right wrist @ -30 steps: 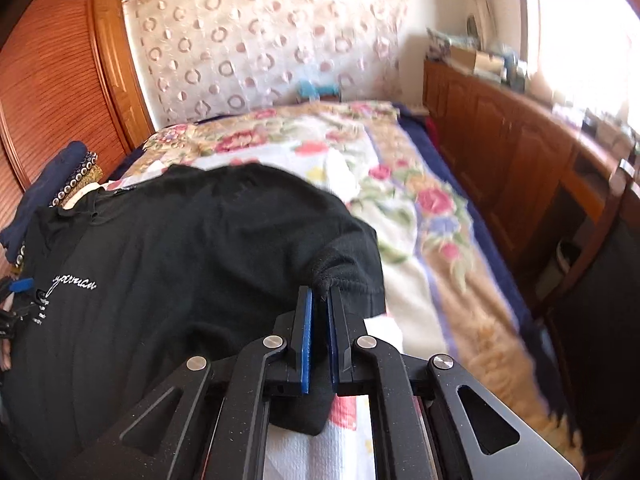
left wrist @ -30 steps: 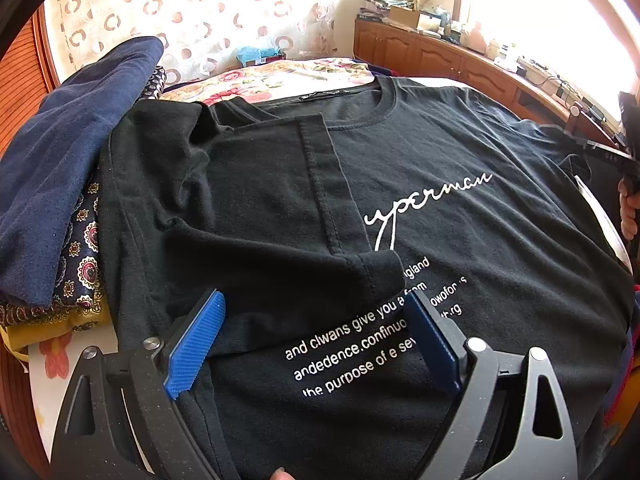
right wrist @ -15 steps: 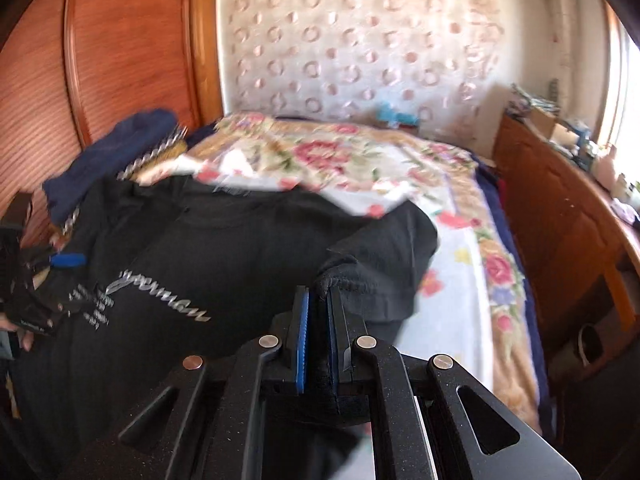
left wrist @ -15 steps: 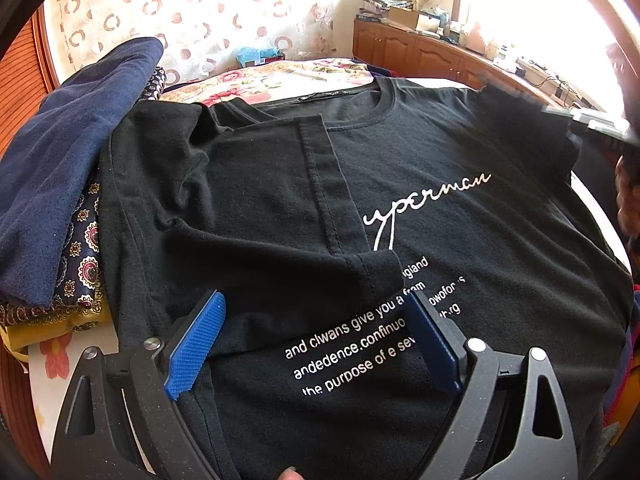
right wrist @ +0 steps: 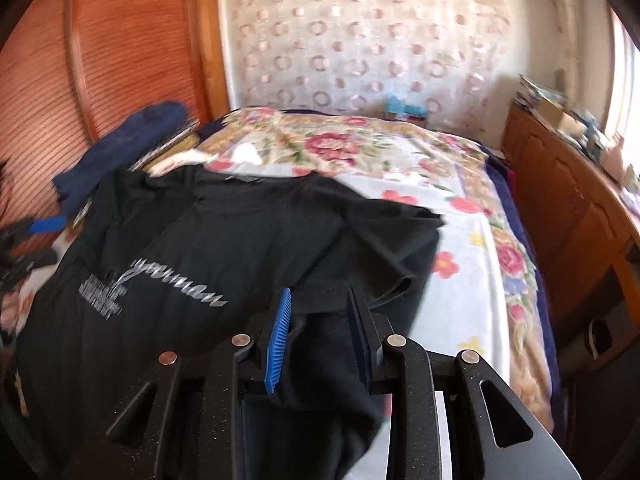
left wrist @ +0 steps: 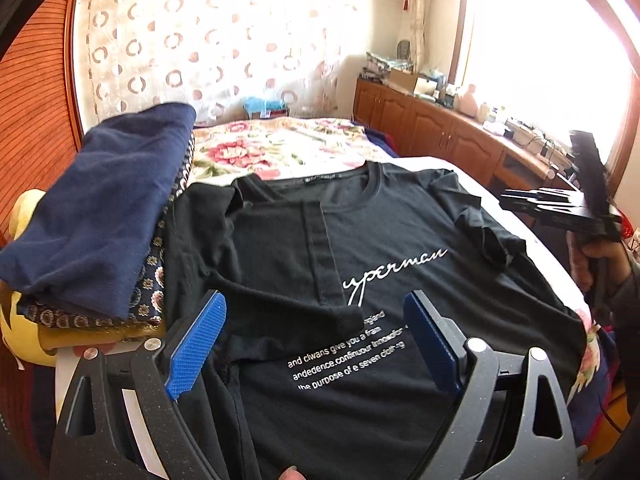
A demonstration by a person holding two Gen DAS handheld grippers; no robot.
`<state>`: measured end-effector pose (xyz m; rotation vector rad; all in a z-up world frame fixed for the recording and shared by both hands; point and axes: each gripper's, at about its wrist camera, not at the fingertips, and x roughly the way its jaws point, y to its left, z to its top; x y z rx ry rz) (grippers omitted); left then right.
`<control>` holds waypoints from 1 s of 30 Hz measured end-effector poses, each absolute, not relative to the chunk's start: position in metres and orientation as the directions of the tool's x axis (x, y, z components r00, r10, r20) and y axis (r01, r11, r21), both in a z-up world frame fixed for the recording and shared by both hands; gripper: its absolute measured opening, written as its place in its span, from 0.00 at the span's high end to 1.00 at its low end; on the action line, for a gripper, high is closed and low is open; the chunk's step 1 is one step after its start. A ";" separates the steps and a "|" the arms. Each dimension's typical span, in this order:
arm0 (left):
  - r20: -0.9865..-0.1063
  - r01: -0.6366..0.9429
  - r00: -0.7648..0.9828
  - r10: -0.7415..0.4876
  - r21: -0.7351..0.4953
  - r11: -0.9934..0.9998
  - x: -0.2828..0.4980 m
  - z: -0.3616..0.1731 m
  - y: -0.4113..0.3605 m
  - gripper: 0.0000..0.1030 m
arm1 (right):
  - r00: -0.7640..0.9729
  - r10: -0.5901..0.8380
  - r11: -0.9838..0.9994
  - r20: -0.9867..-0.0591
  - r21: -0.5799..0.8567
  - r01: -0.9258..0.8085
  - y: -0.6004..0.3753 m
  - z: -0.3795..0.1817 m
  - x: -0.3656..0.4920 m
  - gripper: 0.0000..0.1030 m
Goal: Fold small clothes
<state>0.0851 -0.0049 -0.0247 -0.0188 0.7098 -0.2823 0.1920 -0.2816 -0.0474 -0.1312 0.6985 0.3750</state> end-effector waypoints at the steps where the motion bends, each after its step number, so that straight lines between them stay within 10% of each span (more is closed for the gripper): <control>1: -0.636 0.248 0.727 -0.259 -0.108 0.963 0.083 -0.023 -0.005 0.12 | 0.705 0.281 0.932 -0.652 0.009 -0.363 -0.284 -0.049 0.199 0.71; 12: -0.631 0.256 0.733 -0.252 -0.087 0.963 0.074 -0.024 -0.010 0.12 | 0.642 0.189 0.971 -0.743 0.043 -0.236 -0.289 -0.080 0.259 0.71; 17: -0.633 0.252 0.733 -0.248 -0.086 0.964 0.074 -0.025 -0.008 0.12 | 0.644 0.219 0.958 -0.733 0.037 -0.284 -0.280 -0.069 0.263 0.97; 30: -0.634 0.208 0.742 -0.217 -0.090 0.974 0.078 -0.024 0.013 0.12 | 0.601 0.395 0.889 -0.695 0.125 -0.440 -0.194 -0.035 0.282 0.83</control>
